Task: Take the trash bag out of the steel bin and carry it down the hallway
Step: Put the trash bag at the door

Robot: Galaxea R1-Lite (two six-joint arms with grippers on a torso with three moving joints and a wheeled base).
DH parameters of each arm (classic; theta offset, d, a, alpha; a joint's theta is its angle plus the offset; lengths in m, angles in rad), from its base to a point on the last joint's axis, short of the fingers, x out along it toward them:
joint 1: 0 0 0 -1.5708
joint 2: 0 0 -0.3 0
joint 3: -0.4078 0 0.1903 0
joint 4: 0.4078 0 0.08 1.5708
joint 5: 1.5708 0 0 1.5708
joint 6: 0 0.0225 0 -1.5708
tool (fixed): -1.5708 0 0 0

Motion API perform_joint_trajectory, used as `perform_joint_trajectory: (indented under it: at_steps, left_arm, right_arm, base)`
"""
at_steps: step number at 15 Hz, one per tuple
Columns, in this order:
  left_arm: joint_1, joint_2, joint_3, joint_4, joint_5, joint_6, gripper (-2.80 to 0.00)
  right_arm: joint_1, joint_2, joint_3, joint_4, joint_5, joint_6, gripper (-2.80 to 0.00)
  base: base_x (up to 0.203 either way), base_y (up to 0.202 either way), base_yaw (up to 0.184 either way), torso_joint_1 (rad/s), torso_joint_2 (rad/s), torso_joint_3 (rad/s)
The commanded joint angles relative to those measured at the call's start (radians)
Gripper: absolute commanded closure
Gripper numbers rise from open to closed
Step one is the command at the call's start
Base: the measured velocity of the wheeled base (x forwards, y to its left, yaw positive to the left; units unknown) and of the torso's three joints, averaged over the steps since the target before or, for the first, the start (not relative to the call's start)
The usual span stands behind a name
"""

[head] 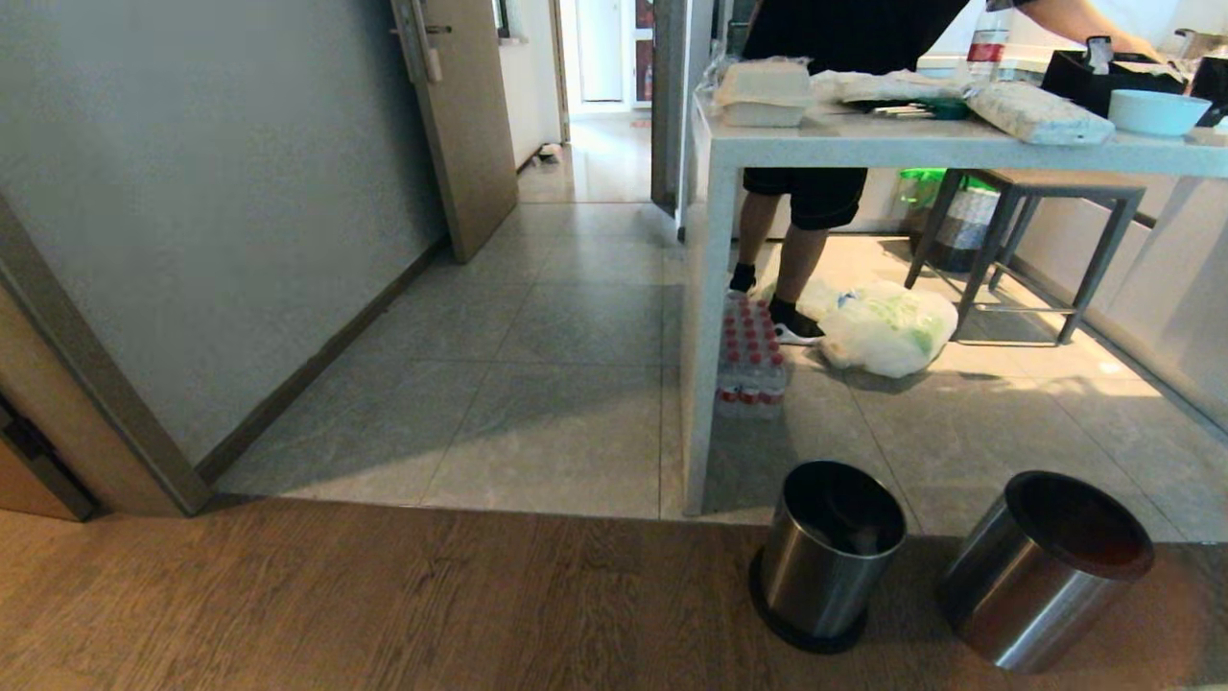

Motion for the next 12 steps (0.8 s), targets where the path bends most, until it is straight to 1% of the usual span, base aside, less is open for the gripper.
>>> perform_joint_trajectory:
  at_steps: [1, 12]
  left_arm:
    - [0.0, 0.0, 0.0, 0.0, 0.001, 0.0, 0.0]
    - [0.0, 0.0, 0.0, 0.0, 0.0, 0.002, 0.0]
  right_arm:
    - [0.0, 0.001, 0.002, 0.0, 0.001, 0.0, 0.0]
    - [0.0, 0.001, 0.002, 0.0, 0.001, 0.0, 0.0]
  base:
    - [0.199, 0.0, 0.001, 0.002, 0.0, 0.002]
    - [0.192, 0.0, 0.001, 0.002, 0.0, 0.003]
